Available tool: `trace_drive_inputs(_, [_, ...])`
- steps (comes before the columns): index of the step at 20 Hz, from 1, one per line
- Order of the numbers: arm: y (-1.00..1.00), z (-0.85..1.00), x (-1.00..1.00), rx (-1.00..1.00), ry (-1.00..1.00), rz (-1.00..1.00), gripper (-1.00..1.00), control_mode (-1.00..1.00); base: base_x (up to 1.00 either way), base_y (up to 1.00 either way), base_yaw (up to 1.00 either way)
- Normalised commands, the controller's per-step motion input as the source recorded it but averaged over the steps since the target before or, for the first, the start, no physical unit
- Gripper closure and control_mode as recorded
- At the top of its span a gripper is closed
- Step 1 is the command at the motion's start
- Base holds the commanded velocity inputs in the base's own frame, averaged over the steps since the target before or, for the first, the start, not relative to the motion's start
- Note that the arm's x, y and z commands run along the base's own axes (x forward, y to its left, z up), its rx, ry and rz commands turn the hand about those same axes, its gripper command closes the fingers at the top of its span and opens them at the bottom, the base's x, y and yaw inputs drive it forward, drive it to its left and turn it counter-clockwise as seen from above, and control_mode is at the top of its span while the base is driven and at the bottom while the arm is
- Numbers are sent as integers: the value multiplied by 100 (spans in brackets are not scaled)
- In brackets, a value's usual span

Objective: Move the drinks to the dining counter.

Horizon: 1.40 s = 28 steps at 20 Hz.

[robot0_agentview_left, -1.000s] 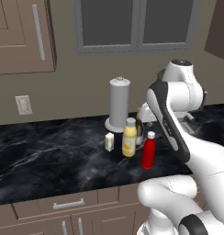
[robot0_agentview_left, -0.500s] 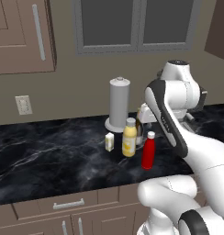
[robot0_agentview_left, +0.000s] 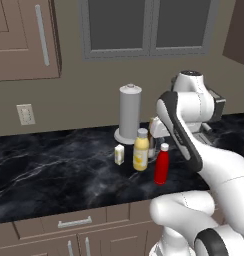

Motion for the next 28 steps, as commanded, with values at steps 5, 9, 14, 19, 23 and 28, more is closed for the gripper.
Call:
trace_drive_inputs(5, [-4,-4,19,0,9,3,-100,-100,0,0,0])
trace_drive_inputs(9, [-1,-6,26,0,10,3,-100,-100,0,0,0])
trace_drive_inputs(14, [0,-7,19,0,3,1,-100,-100,0,0,0])
trace_drive_inputs(19, [0,-15,11,0,0,1,-100,-100,0,0,0])
trace_drive_inputs(23, [0,-29,13,0,0,1,-100,-100,0,0,0])
trace_drive_inputs(28, [0,-38,12,0,0,1,-100,-100,0,0,0])
